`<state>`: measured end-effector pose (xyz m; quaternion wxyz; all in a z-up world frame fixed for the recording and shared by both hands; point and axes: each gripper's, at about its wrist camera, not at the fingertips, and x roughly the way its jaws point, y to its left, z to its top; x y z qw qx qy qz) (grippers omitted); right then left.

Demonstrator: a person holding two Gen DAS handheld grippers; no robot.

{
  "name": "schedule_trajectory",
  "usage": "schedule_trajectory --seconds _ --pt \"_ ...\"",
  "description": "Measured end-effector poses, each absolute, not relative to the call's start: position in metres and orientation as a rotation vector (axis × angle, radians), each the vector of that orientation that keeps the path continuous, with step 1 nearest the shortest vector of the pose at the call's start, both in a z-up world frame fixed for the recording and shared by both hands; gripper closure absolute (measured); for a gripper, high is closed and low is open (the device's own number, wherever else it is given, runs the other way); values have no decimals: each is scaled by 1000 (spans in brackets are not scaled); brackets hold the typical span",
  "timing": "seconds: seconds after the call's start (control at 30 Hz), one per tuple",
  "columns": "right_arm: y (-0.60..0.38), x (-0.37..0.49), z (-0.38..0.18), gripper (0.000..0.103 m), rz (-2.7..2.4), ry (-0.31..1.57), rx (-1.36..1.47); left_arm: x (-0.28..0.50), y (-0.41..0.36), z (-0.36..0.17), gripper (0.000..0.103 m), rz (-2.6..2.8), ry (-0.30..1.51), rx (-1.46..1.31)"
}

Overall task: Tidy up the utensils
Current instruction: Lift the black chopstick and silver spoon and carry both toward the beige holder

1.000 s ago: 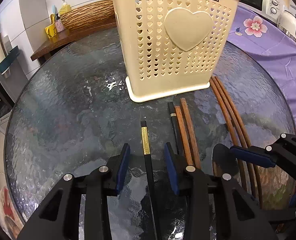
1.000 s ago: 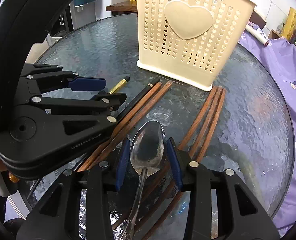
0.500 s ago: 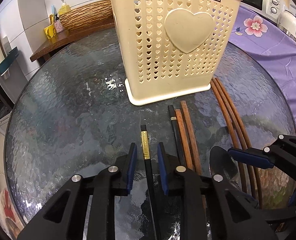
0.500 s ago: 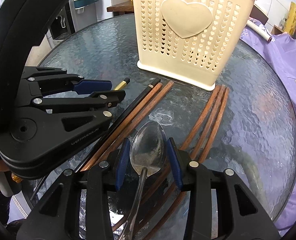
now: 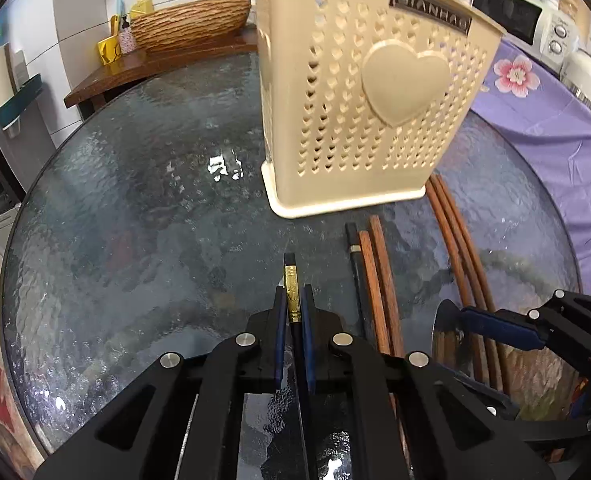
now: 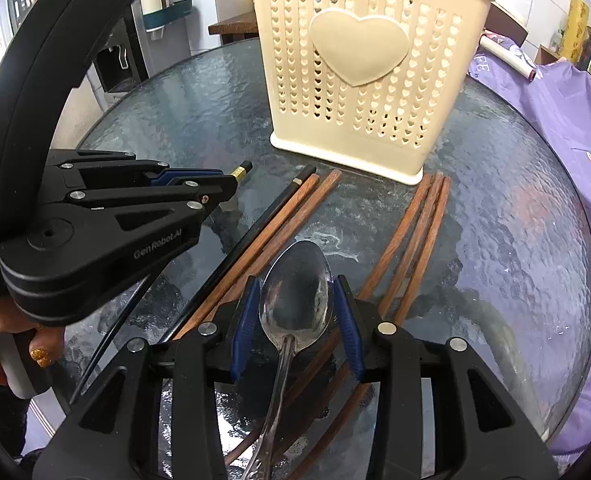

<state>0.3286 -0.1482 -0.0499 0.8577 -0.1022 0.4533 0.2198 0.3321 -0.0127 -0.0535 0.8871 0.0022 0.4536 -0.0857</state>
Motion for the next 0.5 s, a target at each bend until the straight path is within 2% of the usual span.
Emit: schedule_trajectory --seconds 0.5 --pt "-184 303 16 64 569 812 -61 282 -4 35 96 -266 695 -61"
